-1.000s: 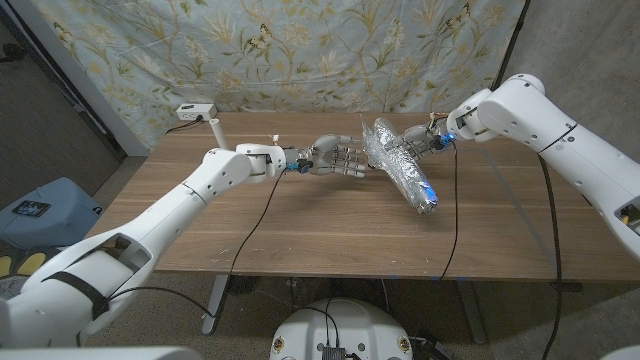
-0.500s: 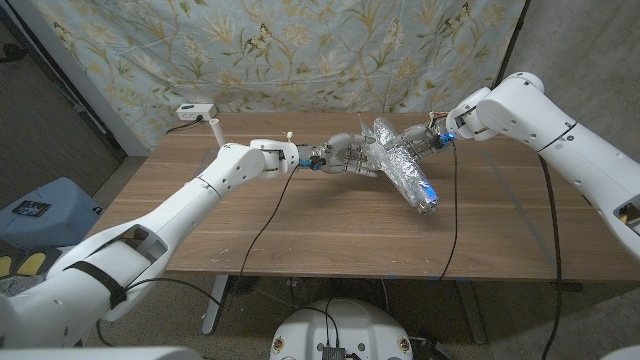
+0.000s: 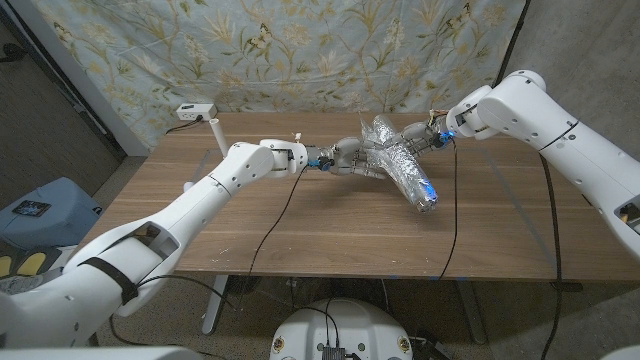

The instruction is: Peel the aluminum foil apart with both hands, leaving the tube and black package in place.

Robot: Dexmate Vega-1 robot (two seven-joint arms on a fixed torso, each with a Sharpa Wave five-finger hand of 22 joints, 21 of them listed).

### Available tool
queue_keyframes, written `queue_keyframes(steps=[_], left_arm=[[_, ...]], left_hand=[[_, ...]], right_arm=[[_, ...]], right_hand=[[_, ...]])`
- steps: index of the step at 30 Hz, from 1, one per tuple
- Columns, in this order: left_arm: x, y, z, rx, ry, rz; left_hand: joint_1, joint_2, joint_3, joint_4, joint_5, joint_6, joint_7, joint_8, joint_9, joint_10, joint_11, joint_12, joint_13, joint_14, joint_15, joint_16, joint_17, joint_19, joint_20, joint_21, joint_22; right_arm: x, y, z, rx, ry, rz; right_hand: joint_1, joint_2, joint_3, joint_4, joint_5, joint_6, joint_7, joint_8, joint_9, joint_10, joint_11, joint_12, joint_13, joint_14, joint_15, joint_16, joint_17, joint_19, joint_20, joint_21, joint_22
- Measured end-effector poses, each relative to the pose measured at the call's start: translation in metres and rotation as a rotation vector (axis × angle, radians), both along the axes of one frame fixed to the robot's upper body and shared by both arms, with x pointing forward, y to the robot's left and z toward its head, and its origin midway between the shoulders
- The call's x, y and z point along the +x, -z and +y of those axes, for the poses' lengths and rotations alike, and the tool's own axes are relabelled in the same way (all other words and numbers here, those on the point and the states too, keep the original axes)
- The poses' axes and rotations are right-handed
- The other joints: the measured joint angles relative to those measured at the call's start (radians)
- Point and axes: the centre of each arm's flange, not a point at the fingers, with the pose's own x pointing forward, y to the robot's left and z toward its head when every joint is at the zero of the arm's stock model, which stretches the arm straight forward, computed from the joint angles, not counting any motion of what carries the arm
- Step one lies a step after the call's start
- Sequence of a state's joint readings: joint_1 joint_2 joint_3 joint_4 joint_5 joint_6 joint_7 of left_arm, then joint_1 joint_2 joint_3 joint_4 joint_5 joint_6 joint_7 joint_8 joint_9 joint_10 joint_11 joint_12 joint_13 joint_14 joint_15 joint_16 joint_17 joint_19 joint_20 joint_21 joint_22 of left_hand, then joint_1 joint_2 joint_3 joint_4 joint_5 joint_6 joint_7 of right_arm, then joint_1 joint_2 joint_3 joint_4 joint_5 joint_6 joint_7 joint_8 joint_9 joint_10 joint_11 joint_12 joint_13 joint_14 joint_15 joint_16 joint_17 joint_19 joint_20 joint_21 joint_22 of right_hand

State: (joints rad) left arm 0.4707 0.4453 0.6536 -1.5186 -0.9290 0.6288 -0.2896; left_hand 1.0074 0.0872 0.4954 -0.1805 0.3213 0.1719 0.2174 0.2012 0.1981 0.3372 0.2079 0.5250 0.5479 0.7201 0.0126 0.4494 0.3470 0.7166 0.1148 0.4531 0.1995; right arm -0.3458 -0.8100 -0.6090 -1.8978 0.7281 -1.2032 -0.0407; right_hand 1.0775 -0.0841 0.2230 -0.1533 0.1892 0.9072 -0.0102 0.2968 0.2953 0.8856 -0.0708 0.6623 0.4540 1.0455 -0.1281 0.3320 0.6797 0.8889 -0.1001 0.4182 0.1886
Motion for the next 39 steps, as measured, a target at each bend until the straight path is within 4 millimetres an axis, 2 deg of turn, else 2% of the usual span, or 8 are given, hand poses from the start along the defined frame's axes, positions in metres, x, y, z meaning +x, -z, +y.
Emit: queue_keyframes(steps=[4, 10, 18, 21, 27, 31, 39], left_arm=[[0.001, 0.001, -0.002, -0.002, -0.007, 0.007], [0.004, 0.004, -0.005, -0.007, -0.023, 0.017], [0.008, 0.007, -0.007, -0.013, -0.035, 0.031], [0.009, 0.008, -0.008, -0.016, -0.037, 0.036], [0.012, 0.009, -0.009, -0.020, -0.042, 0.044], [0.014, 0.010, -0.010, -0.021, -0.044, 0.048], [0.016, 0.011, -0.010, -0.023, -0.049, 0.057]], left_hand=[[0.040, 0.006, 0.001, 0.001, 0.012, 0.033, 0.001, 0.005, 0.004, 0.030, -0.010, 0.036, 0.022, 0.040, -0.026, 0.017, 0.009, 0.036, -0.027, 0.019, 0.000], [0.076, 0.019, 0.012, 0.004, 0.023, 0.078, 0.003, 0.014, 0.006, 0.068, -0.034, 0.079, 0.046, 0.087, -0.061, 0.028, 0.018, 0.072, -0.042, 0.039, -0.005], [0.100, 0.028, 0.017, 0.008, 0.042, 0.131, 0.003, 0.021, 0.013, 0.105, -0.060, 0.135, 0.085, 0.137, -0.077, 0.028, 0.018, 0.100, -0.056, 0.054, -0.005], [0.108, 0.032, 0.020, 0.005, 0.042, 0.152, 0.002, 0.021, 0.014, 0.115, -0.071, 0.155, 0.100, 0.155, -0.094, 0.028, 0.018, 0.115, -0.060, 0.065, -0.005], [0.161, 0.050, 0.041, -0.002, 0.055, 0.203, 0.003, 0.029, 0.018, 0.148, -0.085, 0.198, 0.130, 0.194, -0.125, 0.028, 0.026, 0.133, -0.079, 0.085, -0.005], [0.197, 0.055, 0.044, -0.003, 0.057, 0.241, 0.002, 0.030, 0.023, 0.171, -0.105, 0.233, 0.155, 0.228, -0.145, 0.036, 0.036, 0.146, -0.092, 0.101, -0.005], [0.215, 0.056, 0.044, -0.003, 0.052, 0.273, 0.003, 0.036, 0.028, 0.185, -0.115, 0.263, 0.182, 0.252, -0.148, 0.036, 0.046, 0.157, -0.102, 0.117, -0.001]], right_arm=[[0.000, 0.000, 0.000, 0.000, -0.001, -0.002], [0.001, -0.002, 0.003, 0.000, -0.010, -0.002], [0.002, -0.004, 0.006, -0.003, -0.022, -0.001], [0.003, -0.004, 0.007, -0.004, -0.025, -0.001], [0.003, -0.004, 0.009, -0.005, -0.029, -0.003], [0.002, -0.005, 0.011, -0.004, -0.034, -0.005], [-0.001, -0.007, 0.013, 0.006, -0.041, -0.013]], right_hand=[[-0.001, 0.001, 0.000, 0.000, 0.000, 0.000, 0.000, -0.001, 0.000, 0.000, 0.000, 0.000, 0.000, 0.000, 0.000, -0.001, 0.000, 0.000, 0.000, 0.000, 0.000], [-0.004, 0.004, -0.002, -0.002, 0.000, 0.000, 0.003, -0.001, 0.005, 0.000, 0.000, 0.000, 0.000, 0.000, 0.000, -0.001, 0.000, 0.000, 0.000, 0.004, 0.000], [-0.005, 0.005, -0.002, -0.002, -0.001, 0.004, 0.007, -0.007, 0.005, 0.000, 0.000, 0.000, 0.000, 0.000, 0.000, -0.001, 0.004, 0.000, 0.000, 0.004, 0.000], [-0.006, 0.006, -0.002, -0.002, -0.001, 0.006, 0.005, -0.007, 0.005, 0.002, 0.002, 0.000, 0.000, 0.000, 0.000, -0.001, 0.004, 0.000, 0.000, 0.004, 0.000], [-0.006, 0.006, -0.002, -0.002, -0.001, 0.006, 0.005, -0.004, 0.004, 0.002, 0.002, 0.000, 0.000, 0.001, 0.001, -0.001, 0.004, 0.000, 0.000, 0.008, 0.000], [-0.007, 0.007, -0.002, -0.002, -0.001, 0.006, 0.005, -0.004, 0.004, 0.002, 0.002, 0.000, 0.000, 0.002, 0.001, -0.001, 0.004, 0.000, 0.000, 0.009, 0.000], [-0.010, 0.010, -0.002, -0.002, -0.004, 0.006, 0.005, -0.004, 0.008, 0.002, 0.002, 0.000, 0.000, 0.005, -0.001, -0.004, 0.008, 0.000, 0.000, 0.009, 0.000]])
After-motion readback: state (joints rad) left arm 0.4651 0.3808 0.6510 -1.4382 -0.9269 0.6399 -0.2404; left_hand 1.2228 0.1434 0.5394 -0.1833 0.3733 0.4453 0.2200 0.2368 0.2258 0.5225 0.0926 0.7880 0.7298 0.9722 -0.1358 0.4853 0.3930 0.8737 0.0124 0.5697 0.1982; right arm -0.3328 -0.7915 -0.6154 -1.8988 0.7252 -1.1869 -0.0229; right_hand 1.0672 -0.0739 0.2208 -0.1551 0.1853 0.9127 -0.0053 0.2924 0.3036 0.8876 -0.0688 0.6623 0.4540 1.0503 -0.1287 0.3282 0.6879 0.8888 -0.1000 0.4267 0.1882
